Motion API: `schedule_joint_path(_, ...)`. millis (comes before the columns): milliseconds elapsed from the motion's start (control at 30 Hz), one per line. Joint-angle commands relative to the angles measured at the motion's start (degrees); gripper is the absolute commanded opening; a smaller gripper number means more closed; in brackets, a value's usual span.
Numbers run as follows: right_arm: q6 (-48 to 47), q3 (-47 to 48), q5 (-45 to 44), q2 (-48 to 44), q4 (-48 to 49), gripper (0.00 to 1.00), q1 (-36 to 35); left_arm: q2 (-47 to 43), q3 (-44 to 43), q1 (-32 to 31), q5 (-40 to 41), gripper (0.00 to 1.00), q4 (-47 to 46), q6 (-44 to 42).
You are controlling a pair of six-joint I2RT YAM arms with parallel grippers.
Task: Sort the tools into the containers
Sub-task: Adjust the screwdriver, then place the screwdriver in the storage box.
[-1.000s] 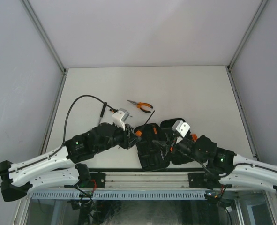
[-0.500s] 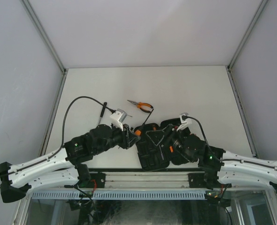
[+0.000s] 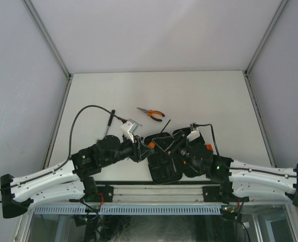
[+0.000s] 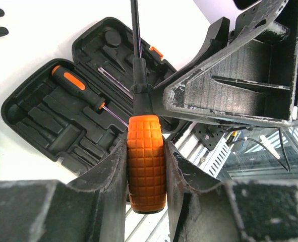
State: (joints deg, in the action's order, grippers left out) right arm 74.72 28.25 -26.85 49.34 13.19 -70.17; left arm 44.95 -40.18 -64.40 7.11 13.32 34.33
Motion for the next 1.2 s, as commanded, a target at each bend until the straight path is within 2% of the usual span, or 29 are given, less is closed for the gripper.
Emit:
schedule_joint_path(0,4.28,0.8,0.87,0.43,2.9,0.39,1.1,-1.1,1.37,0.13,-2.5,0.0,-6.32,-0.19)
schedule_joint_path(233,6.26,0.82,3.93,1.99,2.26,0.32,2.33,-2.02,2.27,0.15,-3.14,0.0,-7.53,-0.59)
schedule_joint_path(467,5.37,0.77,6.1,2.54,2.54,0.09,3.35,-2.34,2.7,0.14,-3.83,0.02,-7.98,-1.34)
schedule_joint_path(600,4.4,0.8,5.23,1.05,-0.8,0.0,3.89,-2.23,2.12,0.11,-3.69,0.3,-6.58,-1.54)
schedule_joint_path(667,2.75,0.8,3.57,-0.57,-3.01,0.0,3.9,-2.3,1.74,0.12,-2.56,0.44,-5.33,-1.54)
schedule_joint_path(733,0.62,0.77,1.53,-2.23,-5.9,0.0,3.9,-2.91,1.54,0.16,-1.31,0.53,-4.19,-1.43)
schedule_joint_path(967,-8.45,0.76,-5.19,-7.22,-18.15,0.0,3.73,-3.52,-0.26,1.38,5.68,0.63,4.19,0.26)
schedule_joint_path(1167,-18.69,2.33,-1.28,-5.6,-25.55,0.0,3.89,-2.27,-0.35,7.92,3.61,0.63,10.08,1.35)
